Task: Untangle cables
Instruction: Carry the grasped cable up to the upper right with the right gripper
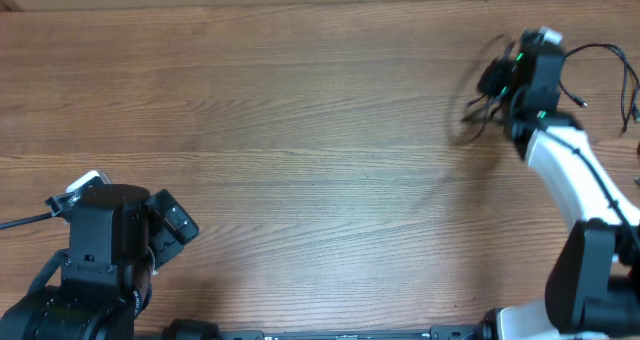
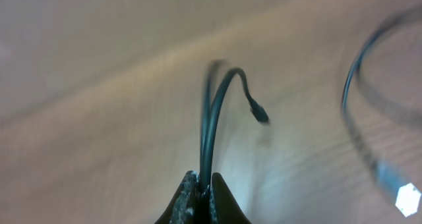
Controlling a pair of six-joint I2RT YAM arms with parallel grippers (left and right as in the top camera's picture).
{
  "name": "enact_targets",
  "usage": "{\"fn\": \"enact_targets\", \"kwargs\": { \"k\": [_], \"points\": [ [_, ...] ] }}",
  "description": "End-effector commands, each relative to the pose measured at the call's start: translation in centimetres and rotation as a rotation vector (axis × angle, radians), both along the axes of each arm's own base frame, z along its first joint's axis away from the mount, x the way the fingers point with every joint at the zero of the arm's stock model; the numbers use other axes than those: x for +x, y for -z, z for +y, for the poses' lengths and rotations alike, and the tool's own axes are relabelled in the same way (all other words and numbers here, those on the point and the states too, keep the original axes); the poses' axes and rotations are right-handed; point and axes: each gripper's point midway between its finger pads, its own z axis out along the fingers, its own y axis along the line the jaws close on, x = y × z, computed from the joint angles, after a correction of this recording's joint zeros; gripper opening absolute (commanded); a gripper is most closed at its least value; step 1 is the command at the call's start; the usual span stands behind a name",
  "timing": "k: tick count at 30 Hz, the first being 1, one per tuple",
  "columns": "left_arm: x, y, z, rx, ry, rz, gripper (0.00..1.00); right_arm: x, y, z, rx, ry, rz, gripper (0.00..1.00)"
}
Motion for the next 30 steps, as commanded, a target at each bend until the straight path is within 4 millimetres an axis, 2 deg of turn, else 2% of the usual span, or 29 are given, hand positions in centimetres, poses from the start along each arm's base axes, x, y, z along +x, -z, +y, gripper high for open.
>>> {"fn": "enact_targets", "kwargs": {
  "k": [1,4,8,10,12,14,16,21,23,25,27,28,30],
  "points": [
    [0.0,-0.4,0.1,-0.01,-0.014,-0.017,1.0,3.4,-1.6,-0.7,-0.06,-0.036,-0.035,0.04],
    [0.0,-0.4,0.1,-0.01,-0.014,-0.017,1.0,5.9,-0.8,-0.7,-0.053,-0.046,-0.039,0.04],
    [0.0,-0.4,0.1,-0.01,-0.014,-0.016,0.99,8.0,2.3,-0.5,-0.036,-0.066,0.002,0.04],
    [0.0,-0.4,0.1,-0.01,-0.014,-0.016,0.99,8.6,4.1,0.4,-0.002,-0.109,0.021,0.04],
    [0.0,-0.4,0.1,-0.01,-0.014,-0.016,0.99,9.0,4.9,2.1,0.089,-0.169,0.007,0.04],
    [0.0,-0.4,0.1,-0.01,-0.014,-0.016,1.0,9.5,4.0,4.3,0.201,-0.248,-0.039,0.04],
    [0.0,-0.4,0.1,-0.01,-0.014,-0.017,1.0,10.1,1.9,6.2,0.283,-0.336,-0.105,0.04],
    [0.0,-0.4,0.1,-0.01,-0.014,-0.017,0.99,11.3,-3.4,7.2,0.35,-0.433,-0.203,0.04],
    [0.0,-0.4,0.1,-0.01,-0.014,-0.017,0.99,11.7,-4.4,6.5,0.339,-0.409,-0.207,0.04],
    [0.0,-0.4,0.1,-0.01,-0.014,-0.017,0.99,11.9,-4.0,4.8,0.306,-0.332,-0.196,0.04],
    [0.0,-0.4,0.1,-0.01,-0.014,-0.016,0.99,11.9,-2.3,2.4,0.256,-0.209,-0.145,0.04],
    [0.0,-0.4,0.1,-0.01,-0.014,-0.017,1.0,11.5,-0.8,0.9,0.222,-0.127,-0.095,0.07],
    [0.0,-0.4,0.1,-0.01,-0.014,-0.017,1.0,10.4,1.5,-1.1,0.173,-0.022,-0.009,0.24]
  ]
}}
